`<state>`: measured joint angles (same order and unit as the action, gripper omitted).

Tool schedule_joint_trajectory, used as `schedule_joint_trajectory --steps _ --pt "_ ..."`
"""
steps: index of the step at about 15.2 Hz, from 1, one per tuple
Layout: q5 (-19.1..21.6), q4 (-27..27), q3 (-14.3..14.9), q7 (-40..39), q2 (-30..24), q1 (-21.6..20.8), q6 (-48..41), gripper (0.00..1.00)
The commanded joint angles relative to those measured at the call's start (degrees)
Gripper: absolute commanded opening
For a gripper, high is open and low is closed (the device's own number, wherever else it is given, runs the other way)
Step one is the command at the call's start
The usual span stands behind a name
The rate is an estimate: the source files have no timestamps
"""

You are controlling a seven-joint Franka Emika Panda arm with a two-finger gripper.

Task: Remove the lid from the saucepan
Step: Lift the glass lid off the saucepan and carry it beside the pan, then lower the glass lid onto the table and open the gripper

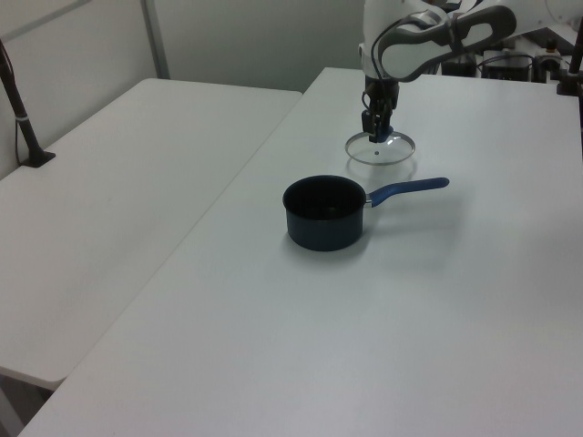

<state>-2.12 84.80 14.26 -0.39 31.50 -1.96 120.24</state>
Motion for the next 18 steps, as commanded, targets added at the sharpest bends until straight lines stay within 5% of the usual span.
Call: schedule_joint_trajectory --steps 1,5,7,11,18 --pt "0.97 1.95 0.33 -1.89 0.23 -0.24 1.4 0.42" --pt "1.06 2.74 0.15 -1.72 1.02 -0.24 2.98 0.43" --pt "1.15 2.74 0.15 -1.63 1.02 -0.15 2.9 0.52" --pt "1.15 2.74 0.15 -1.28 0.93 -0.15 2.37 1.0" --pt "3.96 0.72 -0.37 1.09 -4.76 -0.94 -6.57 1.0"
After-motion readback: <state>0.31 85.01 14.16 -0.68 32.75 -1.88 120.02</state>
